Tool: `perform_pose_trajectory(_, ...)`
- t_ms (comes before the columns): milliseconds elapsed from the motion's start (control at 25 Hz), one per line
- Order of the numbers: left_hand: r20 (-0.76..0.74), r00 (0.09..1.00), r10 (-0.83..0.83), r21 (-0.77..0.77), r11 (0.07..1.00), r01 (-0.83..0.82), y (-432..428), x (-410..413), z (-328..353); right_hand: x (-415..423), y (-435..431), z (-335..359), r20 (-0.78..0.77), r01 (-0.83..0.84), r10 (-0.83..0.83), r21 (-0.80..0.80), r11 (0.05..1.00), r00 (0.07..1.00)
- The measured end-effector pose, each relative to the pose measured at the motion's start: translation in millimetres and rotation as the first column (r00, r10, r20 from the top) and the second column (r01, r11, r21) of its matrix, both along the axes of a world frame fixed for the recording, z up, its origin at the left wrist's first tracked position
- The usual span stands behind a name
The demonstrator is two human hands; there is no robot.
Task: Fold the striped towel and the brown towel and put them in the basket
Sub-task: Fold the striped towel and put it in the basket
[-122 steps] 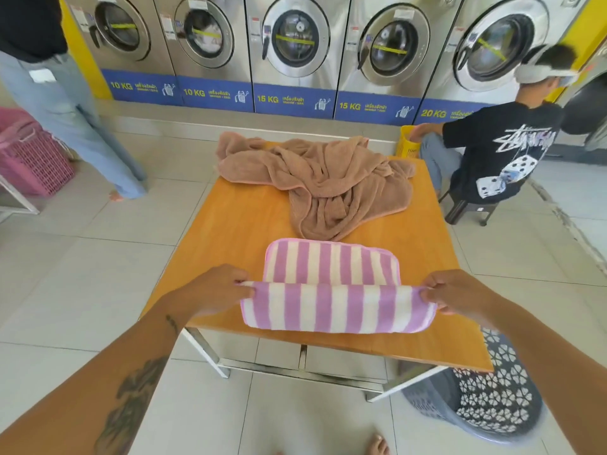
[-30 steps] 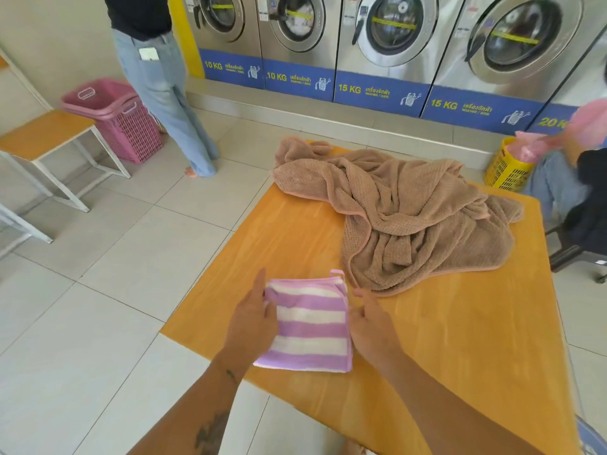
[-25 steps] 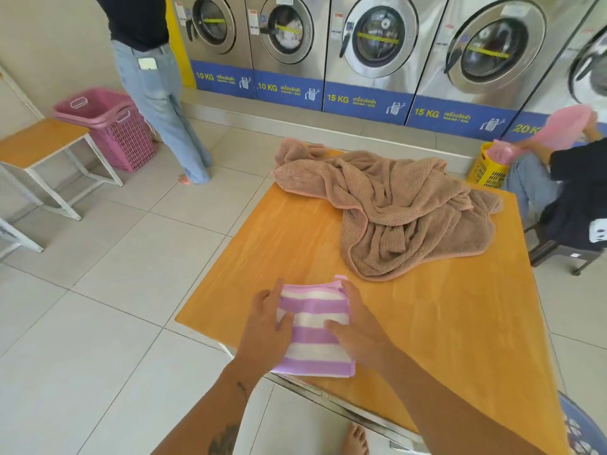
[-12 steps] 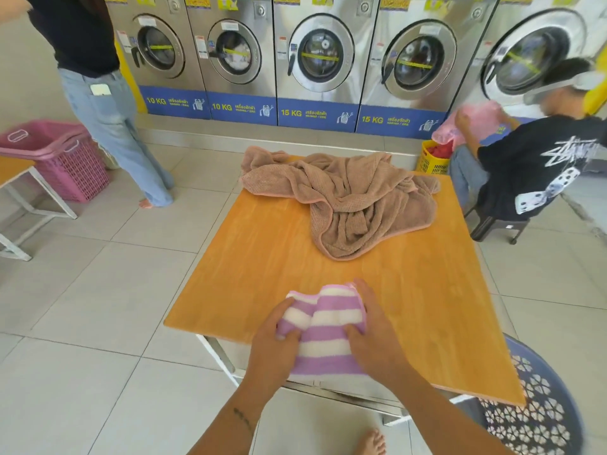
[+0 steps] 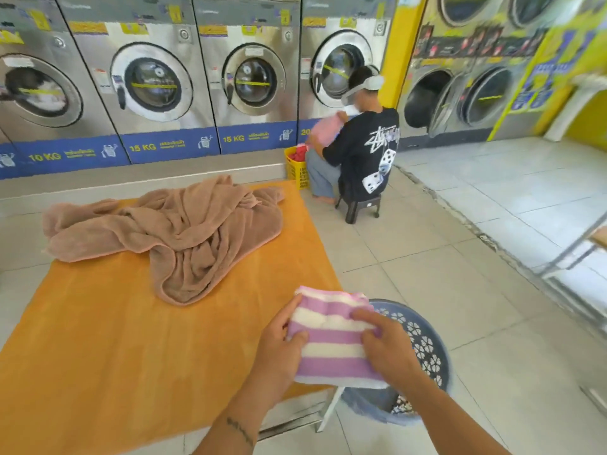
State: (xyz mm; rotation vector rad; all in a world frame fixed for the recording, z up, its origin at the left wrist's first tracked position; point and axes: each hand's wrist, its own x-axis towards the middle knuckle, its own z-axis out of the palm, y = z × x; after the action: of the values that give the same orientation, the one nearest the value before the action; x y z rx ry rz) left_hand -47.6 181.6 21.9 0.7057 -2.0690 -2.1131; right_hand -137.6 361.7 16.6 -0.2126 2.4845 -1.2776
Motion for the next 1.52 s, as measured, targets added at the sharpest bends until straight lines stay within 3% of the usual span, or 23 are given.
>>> perform_pose_trajectory(280,0.099,0.994,-0.043,-0.117,0.992,0.055,142.2,-142.0,-25.6,-134.3,135.2,-25.0,0.078,0.064,-0.071,0.086,0.994,0.994)
perform_pose_trajectory(520,0.262,0.965,0.026,-0.232,0.972,0.037,214.5,-218.4,-64.8,-216.3,192.6,-64.7,0.234,0.027,-0.068,0.173,0.985,0.970)
perform_pose_trajectory(640,0.359,0.932,0.057,-0.288,0.956,0.053,224.8,-245.5,-124.9,-242.8,198.0,-126.6,0.315,0.001,-0.069,0.210,0.978,0.947)
perform_pose_trajectory(840,0.555,0.831,0.031,-0.319,0.931,0.178,218.7,-285.6,-299.5,-263.3,193.2,-297.1,0.443,-0.027,-0.086,0.242,0.970,0.892)
perform_pose_trajectory(1000,0.654,0.756,-0.035,-0.291,0.911,0.294,203.6,-304.3,-448.5,-280.3,182.3,-454.4,0.509,-0.087,-0.053,0.247,0.965,0.859)
perform_pose_trajectory(1160,0.710,0.687,-0.158,-0.215,0.880,0.424,195.9,-317.9,-551.7,-295.0,169.5,-566.8,0.520,-0.129,-0.026,0.260,0.957,0.854)
perform_pose_trajectory(1360,0.801,0.521,-0.296,-0.076,0.813,0.578,191.3,-315.9,-593.9,-304.3,173.8,-614.4,0.542,-0.130,-0.039,0.270,0.954,0.839)
perform_pose_trajectory(1440,0.820,0.512,-0.256,-0.073,0.841,0.537,191.8,-312.2,-585.3,-307.1,177.9,-603.3,0.573,-0.086,-0.091,0.274,0.958,0.815)
perform_pose_trajectory(1520,0.802,0.564,-0.199,-0.093,0.890,0.446,196.1,-311.3,-559.2,-311.0,180.5,-578.5,0.568,-0.082,-0.084,0.261,0.962,0.819)
